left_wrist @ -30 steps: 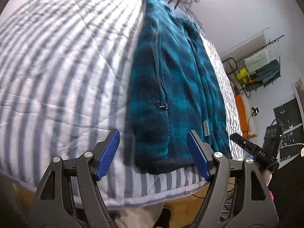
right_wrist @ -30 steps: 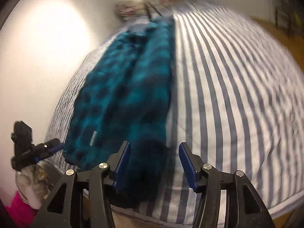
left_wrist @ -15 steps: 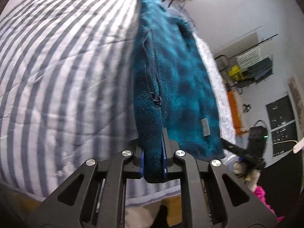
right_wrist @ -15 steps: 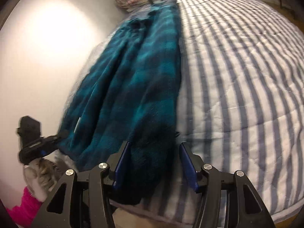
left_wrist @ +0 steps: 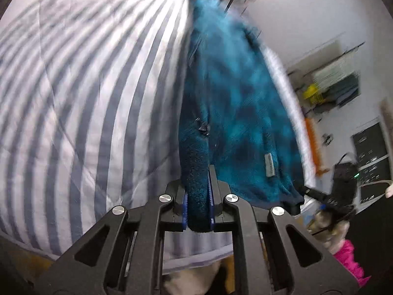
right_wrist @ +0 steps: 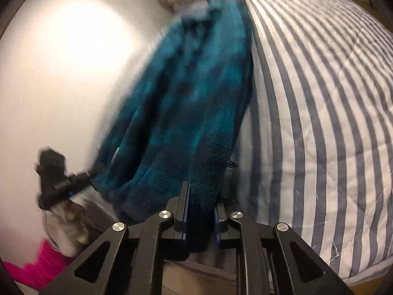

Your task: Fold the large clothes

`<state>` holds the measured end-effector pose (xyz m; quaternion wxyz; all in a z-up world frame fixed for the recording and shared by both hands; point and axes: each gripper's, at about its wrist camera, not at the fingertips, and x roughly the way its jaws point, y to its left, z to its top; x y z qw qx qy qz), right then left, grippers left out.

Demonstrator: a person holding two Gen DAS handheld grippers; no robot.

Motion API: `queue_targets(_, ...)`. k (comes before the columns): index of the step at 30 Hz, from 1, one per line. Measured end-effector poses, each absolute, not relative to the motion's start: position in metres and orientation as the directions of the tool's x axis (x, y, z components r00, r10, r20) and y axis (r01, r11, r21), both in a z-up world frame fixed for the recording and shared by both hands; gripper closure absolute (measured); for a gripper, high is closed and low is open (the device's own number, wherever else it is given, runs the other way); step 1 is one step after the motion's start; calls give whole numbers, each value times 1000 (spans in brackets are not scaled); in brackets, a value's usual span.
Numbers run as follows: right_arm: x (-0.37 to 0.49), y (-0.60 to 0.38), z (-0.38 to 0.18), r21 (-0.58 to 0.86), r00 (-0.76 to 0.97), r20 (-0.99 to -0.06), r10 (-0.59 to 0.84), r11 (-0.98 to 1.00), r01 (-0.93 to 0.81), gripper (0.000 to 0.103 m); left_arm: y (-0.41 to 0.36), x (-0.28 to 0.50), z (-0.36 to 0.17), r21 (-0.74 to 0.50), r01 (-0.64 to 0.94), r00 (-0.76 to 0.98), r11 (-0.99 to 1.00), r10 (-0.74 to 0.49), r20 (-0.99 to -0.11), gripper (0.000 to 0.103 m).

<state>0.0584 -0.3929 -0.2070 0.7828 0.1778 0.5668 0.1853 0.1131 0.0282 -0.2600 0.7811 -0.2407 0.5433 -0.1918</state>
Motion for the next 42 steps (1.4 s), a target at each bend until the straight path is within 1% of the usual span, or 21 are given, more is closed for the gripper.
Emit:
queue_targets(2,57,-394,-202,462,301,-830,470,881,-100,74,24,110,-257,-572,50,349,819,-551,-758,87)
queue_targets(3,55,-395,-196,437,315,-838,446,894,-104,70,23,109,-250,-555,61,357,830,-538,-764,81)
queue_targets(4,54,-398,-187,386,347,-849,399,916,-110,64,21,108,-242,-546,83,367,834,-535,-761,69)
queue_targets(5,53,-399,-178,341,377,-854,357,933,-112,63,19,107,-234,-535,100,382,839,-529,-758,56)
queue_targets(7,58,-397,-160,312,423,-841,336,941,-127,62,14,110,-223,-487,144,425,861,-499,-755,43)
queue_targets(8,61,-395,-153,315,436,-832,343,939,-137,60,13,114,-222,-477,149,432,866,-491,-756,40)
queue_targets(13,94,-373,-124,317,475,-789,389,921,-229,56,4,153,-240,-450,102,403,887,-451,-797,40)
queue_targets(14,102,-366,-124,312,476,-788,392,919,-240,56,1,159,-243,-446,113,394,888,-452,-800,43)
queue_targets(15,114,-358,-125,309,472,-789,394,917,-251,56,-3,165,-249,-458,126,377,880,-469,-799,52)
queue_targets(16,121,-350,-128,313,466,-790,398,916,-252,56,-5,171,-256,-484,128,346,866,-496,-796,83)
queue_targets(18,138,-338,-138,325,440,-802,405,913,-247,57,2,169,-255,-533,110,346,839,-535,-771,88)
queue_targets(20,142,-335,-147,337,418,-809,413,909,-246,57,29,159,-249,-614,47,415,788,-575,-705,89)
queue_targets(22,149,-329,-156,334,395,-822,411,909,-250,57,40,149,-254,-622,24,433,782,-569,-699,89)
queue_targets(26,157,-339,-161,322,400,-830,389,919,-227,57,32,149,-258,-581,58,404,812,-551,-730,88)
queue_targets(27,154,-345,-160,339,405,-822,400,915,-217,57,30,149,-253,-550,69,410,832,-526,-745,85)
queue_targets(29,149,-358,-155,360,417,-811,410,912,-197,57,27,148,-243,-486,71,435,871,-466,-771,74)
queue_targets(30,150,-360,-154,358,421,-810,410,912,-199,57,28,146,-237,-471,66,458,880,-447,-769,73)
queue_targets(36,187,-349,-166,384,360,-823,439,898,-216,55,30,129,-209,-471,87,524,878,-442,-728,73)
queue_targets(38,205,-334,-177,342,335,-854,398,914,-216,50,33,118,-205,-487,95,520,868,-461,-719,73)
queue_targets(40,219,-321,-186,294,311,-881,356,928,-230,50,30,114,-205,-498,107,511,861,-477,-715,73)
queue_targets(42,229,-305,-197,192,291,-920,264,948,-254,58,27,112,-207,-506,109,494,856,-488,-719,73)
